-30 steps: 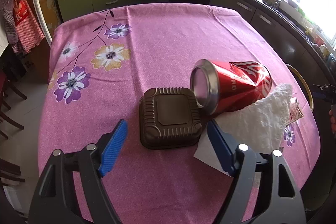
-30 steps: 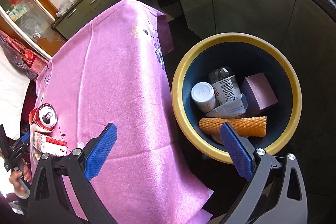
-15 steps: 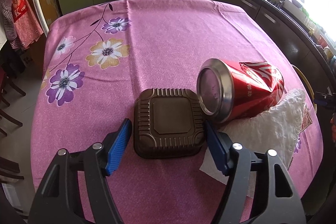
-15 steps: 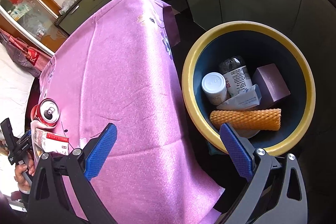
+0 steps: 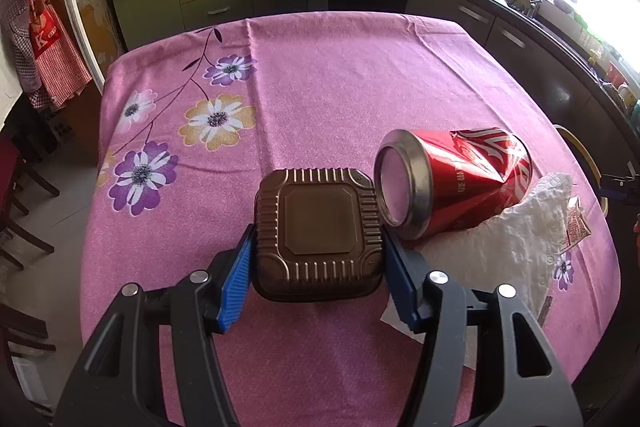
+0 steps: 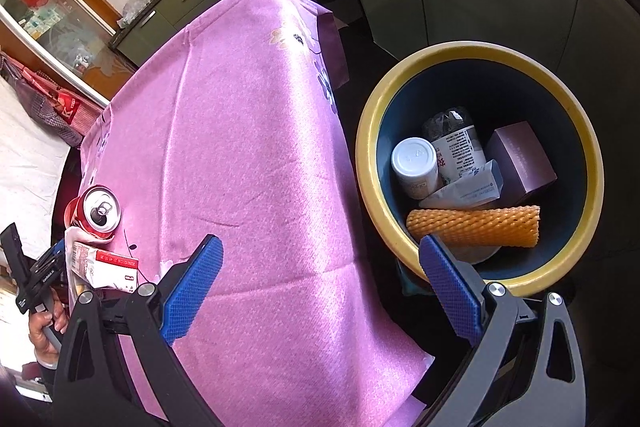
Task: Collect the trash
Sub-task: 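Grasp the brown square container with the left gripper, then carry the brown container over the bin and open the left gripper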
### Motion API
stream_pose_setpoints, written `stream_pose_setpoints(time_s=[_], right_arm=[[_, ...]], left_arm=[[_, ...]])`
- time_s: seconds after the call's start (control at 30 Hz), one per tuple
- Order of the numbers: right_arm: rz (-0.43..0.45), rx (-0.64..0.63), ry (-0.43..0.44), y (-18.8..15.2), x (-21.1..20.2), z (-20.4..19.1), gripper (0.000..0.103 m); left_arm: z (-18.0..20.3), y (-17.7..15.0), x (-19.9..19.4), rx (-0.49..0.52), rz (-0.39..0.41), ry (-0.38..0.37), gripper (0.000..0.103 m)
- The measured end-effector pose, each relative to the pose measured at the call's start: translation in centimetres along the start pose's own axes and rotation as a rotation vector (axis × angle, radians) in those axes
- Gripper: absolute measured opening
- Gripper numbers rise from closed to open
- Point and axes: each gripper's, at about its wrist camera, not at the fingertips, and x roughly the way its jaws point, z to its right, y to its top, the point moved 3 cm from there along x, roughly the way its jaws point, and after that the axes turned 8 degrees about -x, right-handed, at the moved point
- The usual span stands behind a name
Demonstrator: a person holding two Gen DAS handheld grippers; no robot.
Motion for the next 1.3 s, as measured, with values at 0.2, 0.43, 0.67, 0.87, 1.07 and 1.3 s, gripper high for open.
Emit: stream_pose_setpoints(time_s=[0.2,0.43,0.67,0.87,1.07,1.3], right_arm=[[0.004,-0.004,0.009,-0.1,-0.1,-0.3,0.097],[0.011,-0.007,0.022,-0.2,-0.2,-0.4,0.097],[0.054,0.003,0.03,-0.6,-2.1,0.2,0.097],[0.124,0.036,-0.018,-1.6,-5.4,2.8,0.097],[0.196,0.1,-0.091,-3.6,-9.1,7.3,0.097],[0.229,0.195,-0.119,-6.1,-11.4,12.3,0.097]], left_arm=[[0.3,0.2,-3.0,0.022,0.056,0.032,0.057],[2.4,0.1,-6.6,0.068,0.102,0.014,0.057],[9.2,0.7,-9.3,0.181,0.142,-0.117,0.057],[19.7,2.1,-8.5,0.336,0.131,-0.284,0.057],[31.6,2.8,-3.3,0.45,-0.001,-0.448,0.057],[43.4,1.8,4.1,0.524,-0.163,-0.519,0.057]])
